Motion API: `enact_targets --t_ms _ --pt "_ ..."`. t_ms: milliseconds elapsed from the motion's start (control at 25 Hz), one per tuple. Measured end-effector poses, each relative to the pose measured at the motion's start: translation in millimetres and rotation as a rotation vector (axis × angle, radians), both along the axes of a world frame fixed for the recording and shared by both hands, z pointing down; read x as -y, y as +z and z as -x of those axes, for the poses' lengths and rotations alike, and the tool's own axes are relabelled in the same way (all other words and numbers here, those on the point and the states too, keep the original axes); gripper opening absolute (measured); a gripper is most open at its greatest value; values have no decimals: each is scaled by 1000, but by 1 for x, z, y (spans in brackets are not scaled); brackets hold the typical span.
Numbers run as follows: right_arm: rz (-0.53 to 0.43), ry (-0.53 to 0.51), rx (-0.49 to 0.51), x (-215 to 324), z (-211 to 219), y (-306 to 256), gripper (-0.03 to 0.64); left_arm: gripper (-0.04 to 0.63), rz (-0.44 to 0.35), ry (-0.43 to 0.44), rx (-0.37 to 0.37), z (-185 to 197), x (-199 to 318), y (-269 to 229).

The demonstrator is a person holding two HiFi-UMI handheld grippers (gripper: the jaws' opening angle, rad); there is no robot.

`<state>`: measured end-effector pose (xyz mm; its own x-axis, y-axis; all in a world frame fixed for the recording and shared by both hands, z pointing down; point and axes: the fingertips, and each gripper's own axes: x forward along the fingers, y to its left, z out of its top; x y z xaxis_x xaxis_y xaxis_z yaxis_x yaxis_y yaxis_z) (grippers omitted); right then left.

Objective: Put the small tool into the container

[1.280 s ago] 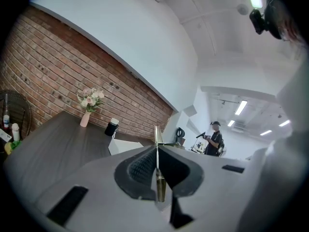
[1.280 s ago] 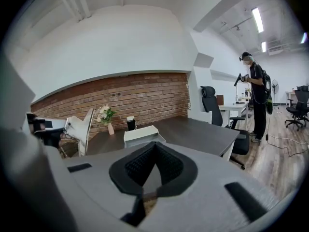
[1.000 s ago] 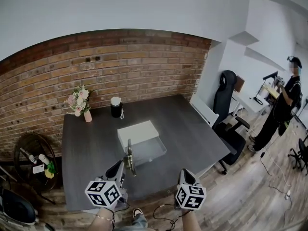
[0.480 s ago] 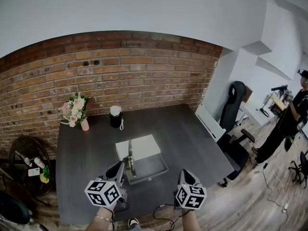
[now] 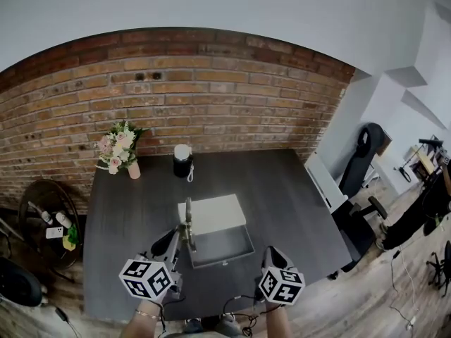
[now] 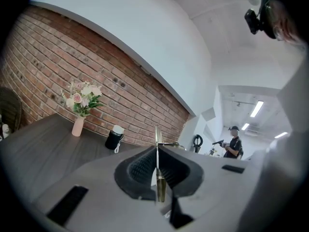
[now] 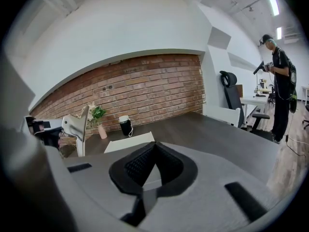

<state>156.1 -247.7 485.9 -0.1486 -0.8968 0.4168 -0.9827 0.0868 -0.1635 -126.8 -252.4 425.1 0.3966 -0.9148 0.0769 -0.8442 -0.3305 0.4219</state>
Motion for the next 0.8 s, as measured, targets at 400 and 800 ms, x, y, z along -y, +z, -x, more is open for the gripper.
enact_targets --t_ms 400,800 --pt "-4 -137 0 43 12 -7 2 9 -1 -118 3 6 -6 -6" --pt "18 -154 8 53 -4 5 2 9 39 -131 40 -8 -5 4"
